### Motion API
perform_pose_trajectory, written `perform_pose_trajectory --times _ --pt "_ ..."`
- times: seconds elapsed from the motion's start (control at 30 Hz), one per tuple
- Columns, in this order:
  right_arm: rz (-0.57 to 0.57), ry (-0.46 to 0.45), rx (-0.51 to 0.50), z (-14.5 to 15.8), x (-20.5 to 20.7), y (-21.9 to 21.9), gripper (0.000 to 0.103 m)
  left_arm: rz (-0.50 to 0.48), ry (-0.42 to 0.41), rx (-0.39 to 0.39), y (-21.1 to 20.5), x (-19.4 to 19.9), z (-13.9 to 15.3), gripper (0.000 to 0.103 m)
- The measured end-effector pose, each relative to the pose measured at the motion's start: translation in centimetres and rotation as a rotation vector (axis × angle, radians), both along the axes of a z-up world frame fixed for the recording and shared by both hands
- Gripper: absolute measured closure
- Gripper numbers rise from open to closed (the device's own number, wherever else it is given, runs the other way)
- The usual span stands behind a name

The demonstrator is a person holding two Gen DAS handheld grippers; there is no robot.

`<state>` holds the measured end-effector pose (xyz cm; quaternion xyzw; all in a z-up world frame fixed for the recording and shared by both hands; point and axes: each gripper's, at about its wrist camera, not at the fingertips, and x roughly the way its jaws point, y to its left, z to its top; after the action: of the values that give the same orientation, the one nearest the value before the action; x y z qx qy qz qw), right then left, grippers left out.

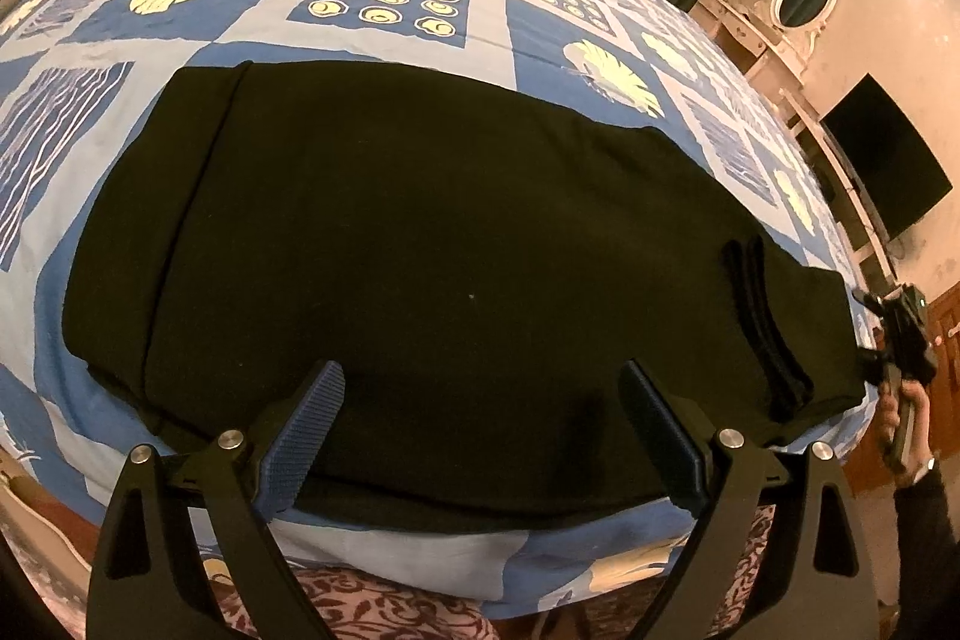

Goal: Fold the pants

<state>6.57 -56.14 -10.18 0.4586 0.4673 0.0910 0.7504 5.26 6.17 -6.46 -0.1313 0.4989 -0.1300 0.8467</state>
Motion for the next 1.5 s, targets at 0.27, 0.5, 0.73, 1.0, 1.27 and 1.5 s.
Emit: perform_pose_trajectory --times 0.27,0.5,0.73,1.0,1.27,1.5 --pt "0.03 0.034 -0.06 -1.0 1.3 1.3 0.069 -0.01 -0.006 0.027 -0.3 -0.1 0.0 0.011" --pt "0.033 0.035 -0.163 -0.5 1.1 2.4 0.072 -0.019 -0.012 0.034 -0.5 -0.1 -0.1 0.011" --pt "0.04 0.045 -0.295 0.8 1.3 4.0 0.056 -0.036 -0.02 0.065 -0.9 -0.2 -0.2 0.01" --pt "0.019 0.026 -0.672 6.2 -0.6 7.4 0.024 -0.049 -0.013 0.077 -1.0 -0.2 0.1 0.01" --pt "0.171 -0.053 -0.797 8.8 -3.2 14.6 0.017 -0.016 -0.008 -0.01 1.4 -0.5 2.2 0.01" --pt "0.268 -0.077 -0.856 8.8 -4.6 19.2 0.017 0.101 -0.081 -0.019 7.7 -0.9 4.4 0.01"
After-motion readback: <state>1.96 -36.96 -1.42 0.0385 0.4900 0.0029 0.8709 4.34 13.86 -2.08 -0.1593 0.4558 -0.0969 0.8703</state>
